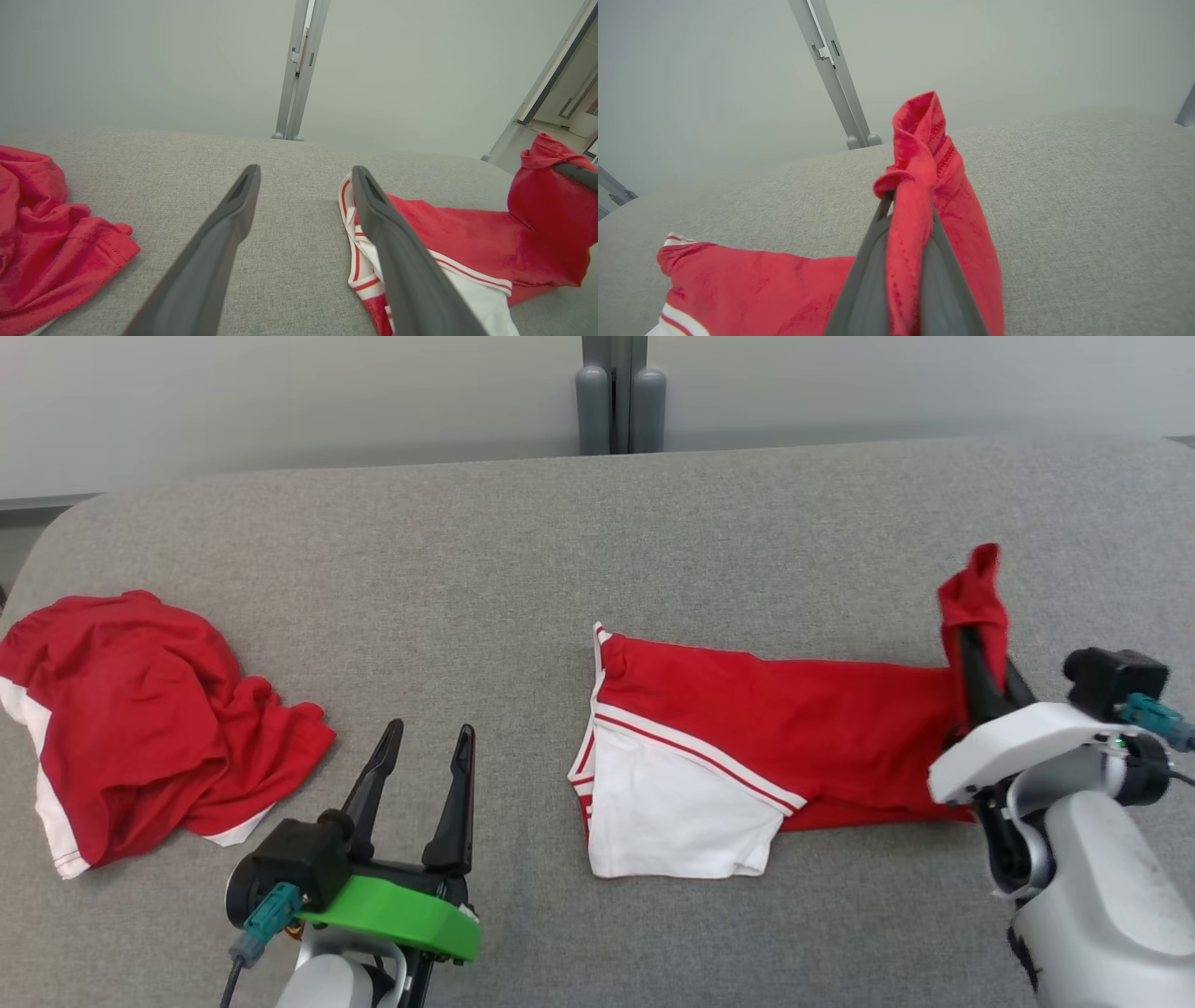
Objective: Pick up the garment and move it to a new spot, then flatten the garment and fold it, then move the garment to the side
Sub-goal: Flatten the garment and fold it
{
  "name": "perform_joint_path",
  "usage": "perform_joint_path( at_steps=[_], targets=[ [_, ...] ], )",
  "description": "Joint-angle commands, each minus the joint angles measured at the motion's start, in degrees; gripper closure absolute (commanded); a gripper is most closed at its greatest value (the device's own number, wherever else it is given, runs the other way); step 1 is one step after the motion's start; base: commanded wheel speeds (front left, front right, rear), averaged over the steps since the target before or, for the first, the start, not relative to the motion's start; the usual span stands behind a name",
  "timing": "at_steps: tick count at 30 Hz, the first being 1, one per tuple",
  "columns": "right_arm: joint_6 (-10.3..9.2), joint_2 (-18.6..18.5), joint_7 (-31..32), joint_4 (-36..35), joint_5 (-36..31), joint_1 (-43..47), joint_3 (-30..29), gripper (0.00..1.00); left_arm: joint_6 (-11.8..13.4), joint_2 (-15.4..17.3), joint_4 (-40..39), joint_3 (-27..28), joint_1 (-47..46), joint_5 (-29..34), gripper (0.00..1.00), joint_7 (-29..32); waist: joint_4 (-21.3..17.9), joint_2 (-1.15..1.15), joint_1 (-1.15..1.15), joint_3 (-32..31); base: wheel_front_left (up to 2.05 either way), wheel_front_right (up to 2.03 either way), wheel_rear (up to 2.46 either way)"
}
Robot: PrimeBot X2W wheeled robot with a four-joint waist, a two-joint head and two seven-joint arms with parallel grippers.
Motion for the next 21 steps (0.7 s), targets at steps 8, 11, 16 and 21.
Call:
perform_joint_path(
  at_steps=[8,11,16,21],
  targets=[
    [-0.04,5.70,3.65,-7.07,0.96,3.07,8.61,1.00,-0.16,-0.01,-0.16,-0.42,1.32,-0.52,0.00,0.01,2.79,0.00,0.00,-0.86,0.00,0.00,0.00],
    [-0.04,6.66,3.88,-6.74,1.44,2.99,11.12,1.00,-0.16,-0.03,-0.19,-0.51,0.77,-0.68,0.00,0.01,4.12,0.00,0.00,-0.34,0.00,0.00,0.00],
    [-0.04,7.10,3.22,-3.62,2.54,1.32,15.55,1.00,-0.16,-0.04,-0.20,-1.08,-0.13,-1.23,0.00,0.02,6.27,0.00,0.00,0.76,0.00,0.00,0.00],
    [-0.04,7.10,1.14,0.88,5.22,-0.37,18.70,1.00,-0.16,-0.04,-0.25,-1.32,-0.57,-1.76,0.00,0.01,8.07,0.00,0.00,1.66,0.00,0.00,0.00]
  ],
)
